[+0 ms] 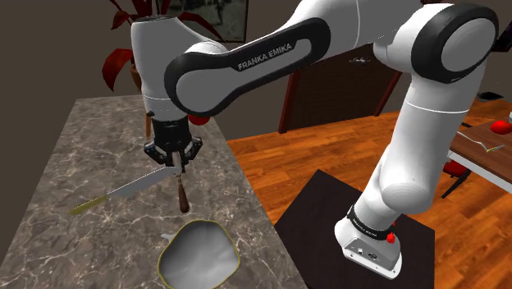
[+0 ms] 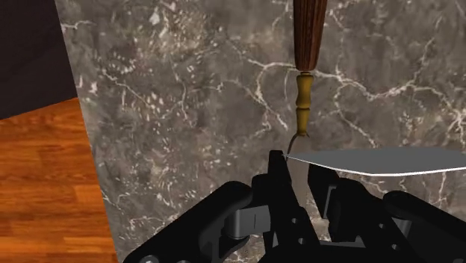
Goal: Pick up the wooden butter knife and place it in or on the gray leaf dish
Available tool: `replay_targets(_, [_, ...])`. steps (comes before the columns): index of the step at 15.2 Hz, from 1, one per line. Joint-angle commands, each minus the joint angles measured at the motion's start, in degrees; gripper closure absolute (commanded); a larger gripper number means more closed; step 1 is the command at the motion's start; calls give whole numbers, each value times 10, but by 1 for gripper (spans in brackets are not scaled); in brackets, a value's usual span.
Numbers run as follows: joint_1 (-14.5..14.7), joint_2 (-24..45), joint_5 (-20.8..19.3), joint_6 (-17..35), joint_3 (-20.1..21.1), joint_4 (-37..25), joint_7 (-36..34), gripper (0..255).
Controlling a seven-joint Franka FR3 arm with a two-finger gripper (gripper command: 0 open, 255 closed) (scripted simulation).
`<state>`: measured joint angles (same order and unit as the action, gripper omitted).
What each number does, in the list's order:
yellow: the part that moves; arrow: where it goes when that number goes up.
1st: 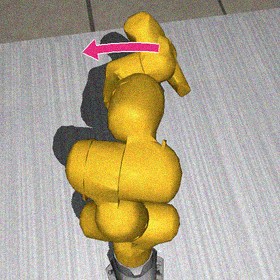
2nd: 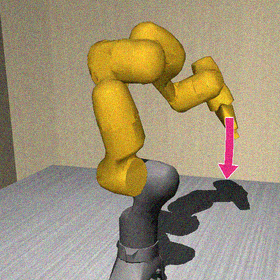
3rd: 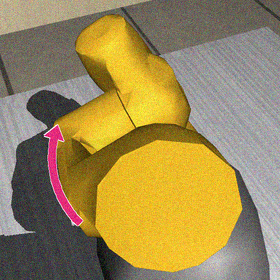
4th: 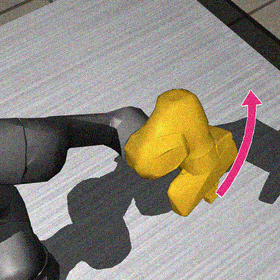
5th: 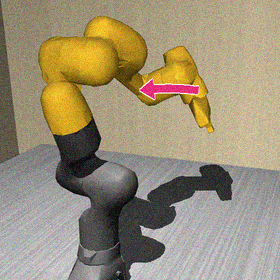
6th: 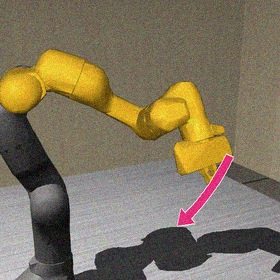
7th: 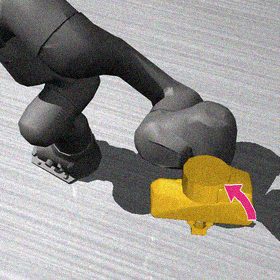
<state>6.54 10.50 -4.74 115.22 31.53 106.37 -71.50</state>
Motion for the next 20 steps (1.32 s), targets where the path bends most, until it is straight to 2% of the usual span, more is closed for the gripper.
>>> replay_targets(1, [7, -23, 12, 6, 10, 26, -15, 255])
replay_targets(12, [67, -126, 76, 25, 73, 128, -112, 255])
replay_targets(20, [69, -96, 55, 85, 76, 165, -126, 255])
